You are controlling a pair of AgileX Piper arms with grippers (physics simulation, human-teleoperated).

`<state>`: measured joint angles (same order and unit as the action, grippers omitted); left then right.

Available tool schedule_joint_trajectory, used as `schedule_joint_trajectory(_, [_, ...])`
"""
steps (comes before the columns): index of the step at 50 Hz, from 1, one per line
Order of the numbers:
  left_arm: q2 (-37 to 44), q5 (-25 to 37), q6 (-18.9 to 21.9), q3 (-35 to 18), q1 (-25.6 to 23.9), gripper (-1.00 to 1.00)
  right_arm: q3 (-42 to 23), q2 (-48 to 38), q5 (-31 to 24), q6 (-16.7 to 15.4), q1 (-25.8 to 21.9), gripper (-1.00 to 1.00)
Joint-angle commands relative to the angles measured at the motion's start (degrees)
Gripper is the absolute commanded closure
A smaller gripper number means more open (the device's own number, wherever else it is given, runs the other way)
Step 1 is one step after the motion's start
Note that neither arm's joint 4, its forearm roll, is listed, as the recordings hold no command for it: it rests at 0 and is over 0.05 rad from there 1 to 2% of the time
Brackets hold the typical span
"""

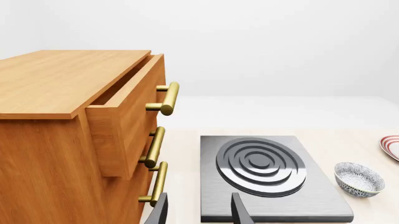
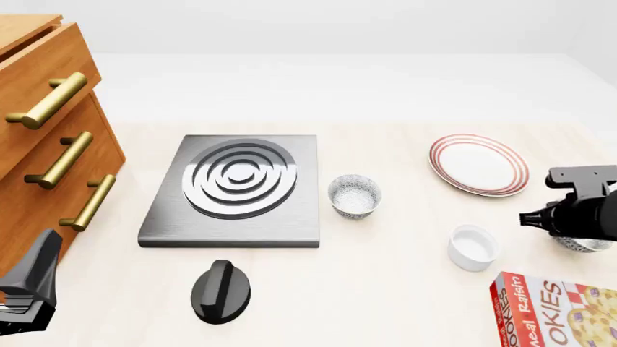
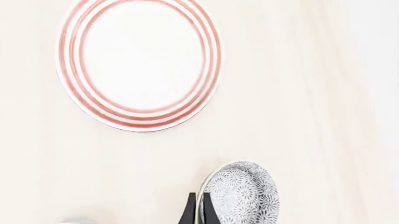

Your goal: Pick the akita bowl next to the plate and place it on the plate.

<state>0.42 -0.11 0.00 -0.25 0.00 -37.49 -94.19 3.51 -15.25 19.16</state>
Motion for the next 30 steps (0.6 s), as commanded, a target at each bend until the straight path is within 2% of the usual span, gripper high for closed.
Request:
schedule_joint_trajectory(1, [0.0, 0.0, 0.0, 0.0, 0.0, -1.00, -1.4, 3.3, -3.5, -0.9, -1.0, 1.00])
schedule_joint_trajectory(2, [0.0, 0.0, 0.0, 0.0, 0.0, -1.00, -2.2, 5.0, -5.6, -2.1, -0.6, 1.00])
schedule_joint_trajectory(9, [0.0, 0.0, 0.0, 0.0, 0.0, -1.00, -2.6, 6.6, -6.7, -4.1, -0.2, 1.00])
schedule_joint_trajectory(10, [0.0, 0.0, 0.0, 0.0, 0.0, -1.00, -4.2, 8.6, -9.8, -4.7, -0.4, 1.00])
schedule_joint_trajectory(15, [0.0, 0.0, 0.0, 0.0, 0.0, -1.00, -4.4, 9.7, -10.5, -6.2, -0.6, 1.00])
schedule_joint_trajectory(17, [0.0, 0.0, 0.0, 0.0, 0.0, -1.00, -5.9, 11.1, -12.8, -7.2, -0.6, 1.00])
schedule_joint_trajectory(23, [0.0, 0.0, 0.0, 0.0, 0.0, -1.00, -7.0, 11.7, -13.6, -7.9, -1.2, 1.00])
schedule_joint_trajectory(26, [0.0, 0.0, 0.0, 0.0, 0.0, -1.00, -8.8, 12.3, -15.6, -8.1, -2.0, 1.00])
schedule_joint_trajectory(30, [0.0, 0.0, 0.0, 0.0, 0.0, -1.00, -10.6, 12.2, -16.7, -8.0, -4.1, 1.00])
